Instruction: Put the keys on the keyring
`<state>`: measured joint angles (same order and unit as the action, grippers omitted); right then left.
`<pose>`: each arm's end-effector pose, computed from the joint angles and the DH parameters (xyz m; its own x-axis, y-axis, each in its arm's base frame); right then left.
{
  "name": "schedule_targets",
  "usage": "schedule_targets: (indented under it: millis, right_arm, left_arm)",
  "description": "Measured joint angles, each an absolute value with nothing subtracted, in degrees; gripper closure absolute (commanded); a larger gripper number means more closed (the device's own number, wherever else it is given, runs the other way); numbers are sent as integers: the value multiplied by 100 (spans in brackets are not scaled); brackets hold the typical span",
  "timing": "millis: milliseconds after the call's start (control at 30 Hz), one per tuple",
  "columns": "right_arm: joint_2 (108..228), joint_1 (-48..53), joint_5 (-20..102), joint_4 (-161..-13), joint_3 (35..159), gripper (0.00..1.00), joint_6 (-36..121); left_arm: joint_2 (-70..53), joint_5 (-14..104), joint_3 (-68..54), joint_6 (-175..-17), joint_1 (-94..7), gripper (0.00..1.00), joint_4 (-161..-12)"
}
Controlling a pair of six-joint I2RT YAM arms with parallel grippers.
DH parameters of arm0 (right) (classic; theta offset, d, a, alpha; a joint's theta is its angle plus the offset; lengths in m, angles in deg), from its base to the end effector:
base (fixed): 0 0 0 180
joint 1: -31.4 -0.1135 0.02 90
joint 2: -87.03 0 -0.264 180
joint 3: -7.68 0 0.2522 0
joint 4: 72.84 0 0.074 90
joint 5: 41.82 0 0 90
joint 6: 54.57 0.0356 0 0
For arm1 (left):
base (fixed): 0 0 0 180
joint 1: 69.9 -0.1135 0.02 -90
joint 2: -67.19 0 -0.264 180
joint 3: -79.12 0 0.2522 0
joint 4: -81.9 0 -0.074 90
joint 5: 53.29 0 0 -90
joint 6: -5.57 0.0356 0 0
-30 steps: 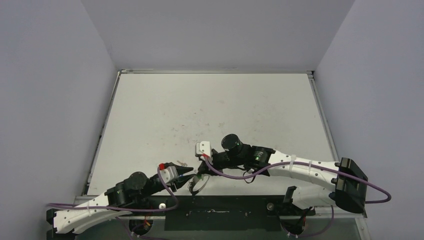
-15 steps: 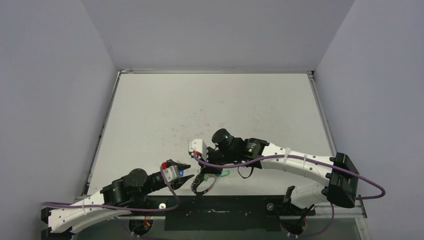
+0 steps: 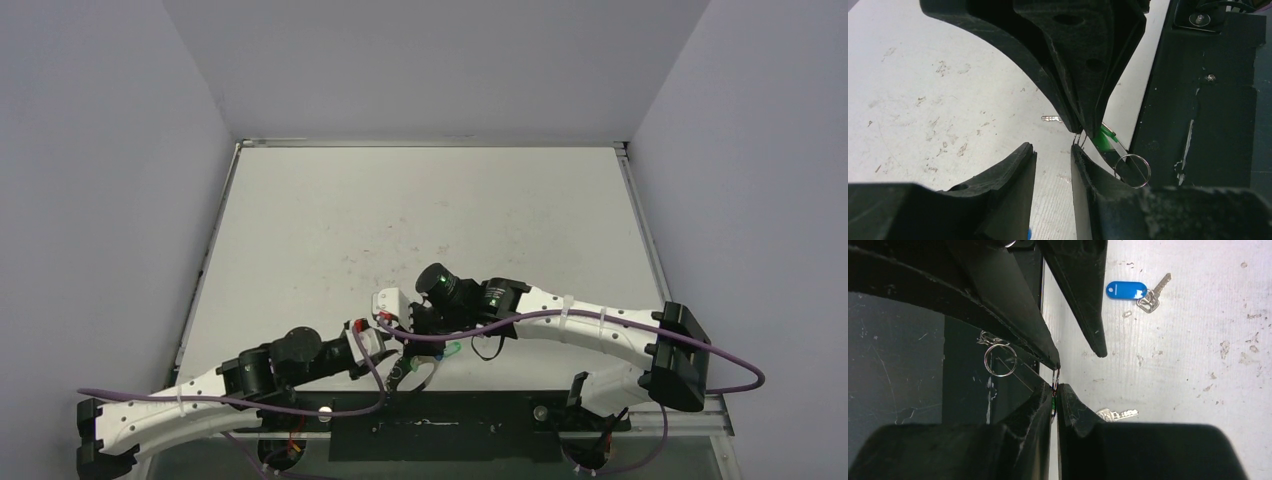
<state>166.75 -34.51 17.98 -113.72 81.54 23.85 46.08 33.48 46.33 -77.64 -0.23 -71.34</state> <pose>0.1043 0.2771 0.2712 -0.1046 -0.6589 -0.7449 -0.9705 -0.0962 0.2213 0.0458 -0.1179 0.2311 0.0187 0.2893 -0.9571 0.9216 0.3663 0.1287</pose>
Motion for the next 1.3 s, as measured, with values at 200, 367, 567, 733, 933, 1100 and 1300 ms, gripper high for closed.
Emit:
schedule_targets:
  millis: [200,367,567,733,933,1100,1300]
  right_arm:
    - [16675,-3464,1798,-11464,8154,100,2385]
    - [16675,-3471,1792,-11431,8156,100,2385]
    - [16675,-3471,1792,-11413,8156,100,2388]
    - [16675,-3479,1772,-11416,8156,100,2388]
    - [16675,-3482,1774,-11378,8154,100,2388]
    - [16675,-3482,1774,-11335,8154,100,2388]
    - [16675,-3482,1772,-11341,8154,100,2388]
  left_arm:
    - [4420,3486,4646,-7764,-23,69,-7477]
    - [4414,3556,4696,-7777,-21,69,-7753]
    - [4534,3650,4773,-7799,-21,74,-7775]
    - [4608,3713,4797,-7799,-21,73,-7742]
    - [4733,3805,4808,-7804,-19,85,-7633]
    - [4737,3844,4828,-7797,-19,74,-7510]
    - [4735,3851,4839,-7795,-19,82,-7429]
